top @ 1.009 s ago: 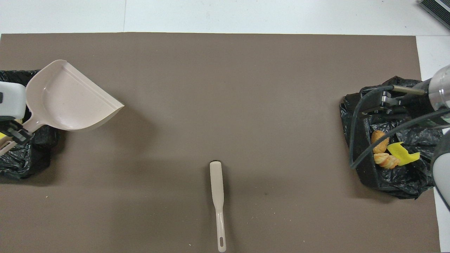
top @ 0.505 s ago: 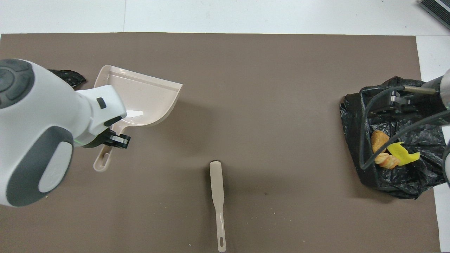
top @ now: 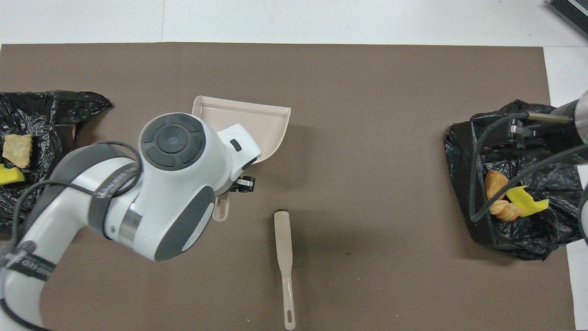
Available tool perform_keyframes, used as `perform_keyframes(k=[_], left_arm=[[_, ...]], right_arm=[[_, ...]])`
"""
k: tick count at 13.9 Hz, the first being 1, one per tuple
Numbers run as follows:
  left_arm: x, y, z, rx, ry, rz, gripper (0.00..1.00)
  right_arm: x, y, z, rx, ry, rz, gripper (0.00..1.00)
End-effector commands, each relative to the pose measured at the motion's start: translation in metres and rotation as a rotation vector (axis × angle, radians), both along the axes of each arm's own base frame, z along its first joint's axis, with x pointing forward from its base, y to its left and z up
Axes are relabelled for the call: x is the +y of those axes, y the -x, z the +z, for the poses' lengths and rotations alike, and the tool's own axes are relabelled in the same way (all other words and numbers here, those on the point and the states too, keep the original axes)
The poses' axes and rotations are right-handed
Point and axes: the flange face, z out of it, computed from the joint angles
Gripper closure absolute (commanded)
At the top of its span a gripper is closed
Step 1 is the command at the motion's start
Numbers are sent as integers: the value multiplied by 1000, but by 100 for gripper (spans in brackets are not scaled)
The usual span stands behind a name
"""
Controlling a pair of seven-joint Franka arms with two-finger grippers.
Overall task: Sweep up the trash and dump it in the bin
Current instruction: 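Bring the empty dustpan back over the table with the left gripper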
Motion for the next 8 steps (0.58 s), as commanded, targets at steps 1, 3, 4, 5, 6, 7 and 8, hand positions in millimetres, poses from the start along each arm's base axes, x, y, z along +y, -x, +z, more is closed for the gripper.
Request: perform_keyframes(k=[1, 3, 4, 5, 6, 7, 8], left_arm=[[-26, -8, -33, -32, 33, 90, 100], [-37, -11, -49, -50, 51, 110, 100], [-37, -12, -51, -51, 52, 110, 100], [-41, -11, -60, -50, 53, 107, 100], [-50, -8, -60, -65, 67, 121, 100], [-52, -10, -58, -80, 82, 191, 100], [-54, -13, -62, -90, 93, 224, 100]], right_arm=[[-3, 0, 2, -6, -23, 14, 0], [-4, 0, 2, -6, -23, 13, 0], [-4, 0, 2, -6, -23, 13, 0], [-4, 0, 1, -5, -23, 13, 0], [-4, 0, 2, -6, -23, 14, 0], [-4, 0, 1, -5, -21, 20, 0], [-6, 0, 2, -6, -21, 14, 0]])
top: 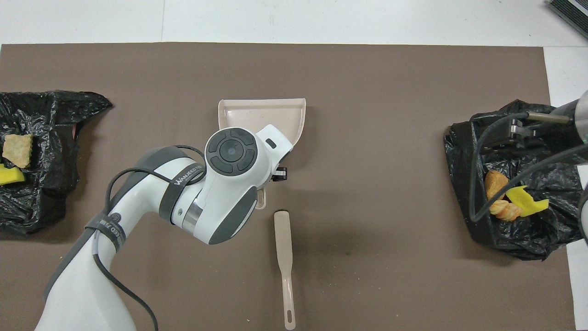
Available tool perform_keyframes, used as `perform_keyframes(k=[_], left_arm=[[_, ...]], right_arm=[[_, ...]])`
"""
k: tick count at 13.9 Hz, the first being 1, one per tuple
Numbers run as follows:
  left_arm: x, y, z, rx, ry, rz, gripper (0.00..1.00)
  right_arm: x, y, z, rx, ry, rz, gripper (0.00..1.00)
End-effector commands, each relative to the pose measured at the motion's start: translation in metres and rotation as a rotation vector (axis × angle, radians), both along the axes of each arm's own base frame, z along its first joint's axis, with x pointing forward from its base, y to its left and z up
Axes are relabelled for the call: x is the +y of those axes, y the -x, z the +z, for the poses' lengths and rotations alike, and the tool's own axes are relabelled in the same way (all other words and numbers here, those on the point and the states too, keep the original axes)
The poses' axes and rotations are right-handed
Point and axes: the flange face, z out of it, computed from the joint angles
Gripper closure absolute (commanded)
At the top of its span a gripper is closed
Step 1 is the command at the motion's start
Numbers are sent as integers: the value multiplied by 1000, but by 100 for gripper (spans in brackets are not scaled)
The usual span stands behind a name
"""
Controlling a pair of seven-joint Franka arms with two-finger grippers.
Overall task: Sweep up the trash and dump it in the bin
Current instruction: 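Lower the dustpan onto the table beside the brush with the left gripper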
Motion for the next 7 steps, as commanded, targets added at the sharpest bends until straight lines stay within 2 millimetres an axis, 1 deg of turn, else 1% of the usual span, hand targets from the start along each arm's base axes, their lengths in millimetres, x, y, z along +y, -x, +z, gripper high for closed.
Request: perform_keyframes(k=[1, 3, 4, 5, 7], left_arm=[[-8, -2, 1, -31, 37, 70, 100], [-11, -1, -5, -29, 36, 70, 100], [-21, 3, -18, -16, 27, 59, 100], [-25, 0, -25, -21, 31, 58, 100], [-28, -3, -26, -50, 59, 69, 100]], right_arm=[[-10, 0, 2, -6, -21, 7, 0], [-10, -1, 2, -9, -23, 10, 0], [-10, -1, 2, -9, -23, 10, 0], [-10, -1, 2, -11, -23, 8, 0], [-10, -1, 1, -8, -23, 4, 0]])
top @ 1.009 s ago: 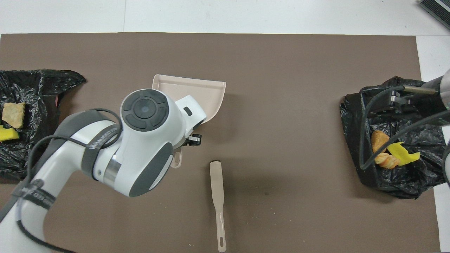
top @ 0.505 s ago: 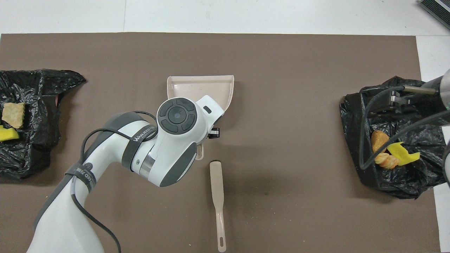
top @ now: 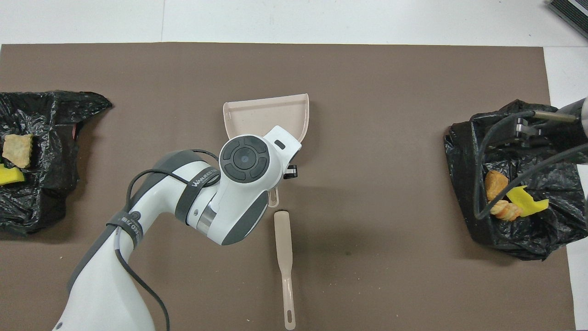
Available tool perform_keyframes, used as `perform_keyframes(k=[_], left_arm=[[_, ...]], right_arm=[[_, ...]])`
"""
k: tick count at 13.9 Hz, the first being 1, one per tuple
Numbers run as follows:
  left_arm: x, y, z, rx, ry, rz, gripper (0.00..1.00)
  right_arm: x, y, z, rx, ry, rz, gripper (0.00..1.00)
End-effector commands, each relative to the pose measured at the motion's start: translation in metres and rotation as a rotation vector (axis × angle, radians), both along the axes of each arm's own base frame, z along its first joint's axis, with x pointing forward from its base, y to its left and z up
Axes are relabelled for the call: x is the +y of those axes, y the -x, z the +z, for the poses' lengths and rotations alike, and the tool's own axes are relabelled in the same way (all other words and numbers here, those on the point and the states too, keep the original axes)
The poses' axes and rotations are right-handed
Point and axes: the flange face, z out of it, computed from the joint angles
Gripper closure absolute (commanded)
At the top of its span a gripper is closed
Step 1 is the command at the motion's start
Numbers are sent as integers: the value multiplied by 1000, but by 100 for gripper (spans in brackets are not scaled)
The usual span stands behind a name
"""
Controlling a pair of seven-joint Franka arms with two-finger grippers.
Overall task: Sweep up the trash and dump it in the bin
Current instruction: 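Lower the dustpan onto the table beside the brush with the left gripper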
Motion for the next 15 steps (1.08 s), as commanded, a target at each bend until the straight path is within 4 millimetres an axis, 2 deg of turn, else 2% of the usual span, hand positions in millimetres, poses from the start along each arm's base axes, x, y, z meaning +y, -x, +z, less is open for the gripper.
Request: perform_keyframes(k=[1, 2, 3, 4, 6, 8, 11, 15], left_arm=[[-6, -3, -3, -22, 25, 13, 100], [-5, -2, -4, -19, 20, -1, 100], [-4, -3, -5, -17, 17, -6, 18], [-4, -3, -4, -17, 19, 2, 0], [-1, -6, -4, -18, 18, 5, 0], [12, -12, 10, -18, 16, 21, 0], [54, -36, 39, -35, 16, 60, 0], [130, -73, 70, -23, -12, 23, 0]], right_arm=[[-4, 0, 1, -8, -24, 14, 0], [-4, 0, 1, -8, -23, 14, 0], [-4, 0, 1, -8, -24, 14, 0], [-4, 0, 1, -8, -25, 13, 0], [-4, 0, 1, -8, -25, 14, 0], [-4, 0, 1, -8, -25, 14, 0], [-4, 0, 1, -8, -25, 14, 0], [-4, 0, 0, -6, -24, 14, 0]])
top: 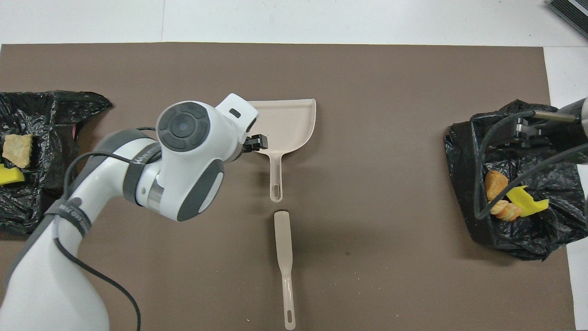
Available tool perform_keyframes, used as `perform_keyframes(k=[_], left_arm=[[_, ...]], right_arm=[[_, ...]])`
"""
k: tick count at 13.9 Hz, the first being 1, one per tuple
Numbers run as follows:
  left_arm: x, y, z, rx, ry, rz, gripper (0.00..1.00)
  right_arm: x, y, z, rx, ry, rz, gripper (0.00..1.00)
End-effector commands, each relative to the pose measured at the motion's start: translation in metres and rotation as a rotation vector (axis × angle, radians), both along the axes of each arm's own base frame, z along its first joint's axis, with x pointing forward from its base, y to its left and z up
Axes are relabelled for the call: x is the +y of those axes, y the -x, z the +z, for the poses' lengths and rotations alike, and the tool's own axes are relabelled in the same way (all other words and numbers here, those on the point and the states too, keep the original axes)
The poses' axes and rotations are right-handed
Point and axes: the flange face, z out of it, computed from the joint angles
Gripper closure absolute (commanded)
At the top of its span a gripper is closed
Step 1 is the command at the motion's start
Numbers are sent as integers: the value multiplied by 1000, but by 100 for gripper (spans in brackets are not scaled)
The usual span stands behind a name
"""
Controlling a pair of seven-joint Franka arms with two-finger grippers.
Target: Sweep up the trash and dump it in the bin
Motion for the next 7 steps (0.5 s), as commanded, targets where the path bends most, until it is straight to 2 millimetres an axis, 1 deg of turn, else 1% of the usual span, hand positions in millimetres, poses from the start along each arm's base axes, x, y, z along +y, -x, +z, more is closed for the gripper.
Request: perform_keyframes(k=[1, 3, 5, 6, 7], left_arm=[[51, -16, 25, 42, -16, -35, 0], [87, -26, 48, 46, -4, -72, 0], [128, -31, 64, 68, -13, -86, 0], [145, -31, 76, 62, -16, -105, 0], [158, -29, 86, 58, -20, -121, 0]], right_arm=[[-4, 0, 0, -6, -24, 14, 0], [-4, 0, 1, -8, -23, 13, 0], [-4, 0, 0, -6, -23, 13, 0], [-4, 0, 0, -6, -24, 13, 0], [-4, 0, 0, -6, -24, 11, 0]])
